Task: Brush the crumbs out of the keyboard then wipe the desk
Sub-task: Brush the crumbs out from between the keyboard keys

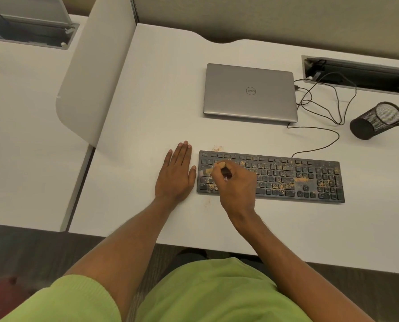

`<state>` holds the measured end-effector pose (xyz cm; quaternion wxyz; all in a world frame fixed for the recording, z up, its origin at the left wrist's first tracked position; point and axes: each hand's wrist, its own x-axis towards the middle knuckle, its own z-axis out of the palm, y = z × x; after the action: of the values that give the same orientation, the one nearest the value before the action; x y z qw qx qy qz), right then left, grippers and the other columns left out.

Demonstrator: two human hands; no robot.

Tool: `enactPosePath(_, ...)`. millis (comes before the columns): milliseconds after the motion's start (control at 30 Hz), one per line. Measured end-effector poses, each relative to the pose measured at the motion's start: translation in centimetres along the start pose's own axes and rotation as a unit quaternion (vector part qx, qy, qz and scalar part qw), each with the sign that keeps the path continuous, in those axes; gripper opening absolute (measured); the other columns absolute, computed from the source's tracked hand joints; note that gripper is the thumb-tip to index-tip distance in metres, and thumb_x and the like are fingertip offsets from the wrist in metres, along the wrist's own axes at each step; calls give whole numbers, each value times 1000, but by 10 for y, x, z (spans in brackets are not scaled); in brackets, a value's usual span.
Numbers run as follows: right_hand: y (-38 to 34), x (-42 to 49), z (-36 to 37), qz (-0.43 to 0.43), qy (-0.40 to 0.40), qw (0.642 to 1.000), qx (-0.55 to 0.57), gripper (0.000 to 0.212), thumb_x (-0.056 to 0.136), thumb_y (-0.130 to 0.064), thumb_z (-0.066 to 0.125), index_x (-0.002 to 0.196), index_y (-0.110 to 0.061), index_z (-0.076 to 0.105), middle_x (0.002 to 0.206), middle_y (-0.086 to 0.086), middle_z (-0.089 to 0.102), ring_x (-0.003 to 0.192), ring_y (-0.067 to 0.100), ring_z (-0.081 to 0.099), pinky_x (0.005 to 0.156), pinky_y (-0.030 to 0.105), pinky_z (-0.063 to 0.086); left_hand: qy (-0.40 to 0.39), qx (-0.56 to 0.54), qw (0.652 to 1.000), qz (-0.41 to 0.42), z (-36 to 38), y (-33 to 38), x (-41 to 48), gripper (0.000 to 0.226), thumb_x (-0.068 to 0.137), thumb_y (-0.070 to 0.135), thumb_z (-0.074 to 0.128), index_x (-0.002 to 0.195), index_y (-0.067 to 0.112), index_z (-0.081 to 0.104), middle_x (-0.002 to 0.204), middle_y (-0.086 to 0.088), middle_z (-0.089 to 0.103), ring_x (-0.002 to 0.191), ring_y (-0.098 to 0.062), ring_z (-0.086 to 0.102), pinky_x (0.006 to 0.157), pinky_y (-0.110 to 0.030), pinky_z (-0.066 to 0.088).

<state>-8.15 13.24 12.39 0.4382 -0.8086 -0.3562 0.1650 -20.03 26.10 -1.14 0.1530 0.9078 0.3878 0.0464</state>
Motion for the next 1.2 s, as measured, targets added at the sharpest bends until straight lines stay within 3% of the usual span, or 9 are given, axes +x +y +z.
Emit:
enactPosePath(100, 0, 4, 2, -18, 7, 1000, -7, 17, 101, -20, 65, 95, -11, 79, 80, -2, 76, 73, 8, 70, 69, 33, 61, 2, -6, 1000, 0, 0, 0, 0, 70, 110, 45, 21, 172, 14, 11, 180, -2, 8, 166, -14, 3, 136, -41, 7)
enactPosePath(200, 6, 1, 2, -13, -34, 999, -24, 18, 99, -20, 66, 90, -11, 78, 76, -2, 74, 70, 10, 69, 66, 38, 60, 4, -7, 1000, 2, 0, 0, 0, 69, 110, 44, 22, 172, 13, 11, 179, -3, 9, 166, -14, 4, 135, -42, 9)
enactPosePath(300, 8, -5, -3, -3, -63, 998, -28, 17, 97, -15, 68, 84, -12, 77, 74, -4, 72, 68, 10, 66, 64, 34, 58, 5, -6, 1000, 3, -2, 0, 0, 70, 110, 43, 22, 172, 12, 13, 179, -4, 10, 166, -15, 5, 135, -42, 8)
enactPosePath(467, 3, 2, -15, 18, 3, 1000, 25, 17, 99, -14, 65, 86, -14, 77, 72, -16, 70, 69, 0, 67, 63, 13, 51, 9, -9, 1000, 7, -4, 1, -1, 70, 110, 41, 26, 171, 11, 14, 179, -4, 13, 166, -15, 7, 135, -43, 10)
enactPosePath(633, 7, 11, -10, 39, 3, 999, 32, 18, 101, -19, 65, 91, -13, 79, 76, -7, 74, 71, 5, 69, 67, 21, 56, 10, -7, 1000, 9, -5, 1, -1, 69, 109, 41, 25, 171, 11, 15, 179, -4, 14, 166, -15, 8, 135, -42, 9)
enactPosePath(933, 8, 9, -19, 33, 39, 998, 23, 20, 100, -17, 64, 89, -10, 79, 72, -8, 72, 66, 2, 66, 63, 18, 52, 6, -7, 1000, 7, -4, 1, -1, 70, 110, 41, 26, 171, 11, 14, 179, -4, 12, 166, -15, 6, 135, -42, 8)
enactPosePath(1067, 1, 10, -11, 29, -10, 999, 41, 16, 99, -15, 67, 89, -11, 79, 70, -20, 69, 65, -4, 65, 61, 9, 45, 3, -2, 1000, 6, -5, 2, -1, 70, 110, 42, 23, 172, 12, 12, 180, -4, 9, 166, -15, 4, 135, -42, 8)
enactPosePath(1200, 9, 7, -9, 16, -43, 999, 18, 14, 100, -15, 67, 93, -12, 79, 74, -13, 71, 72, -1, 68, 64, 14, 51, 3, -1, 1000, 7, -4, 1, -1, 70, 110, 43, 22, 172, 12, 11, 180, -3, 9, 166, -15, 4, 135, -42, 7)
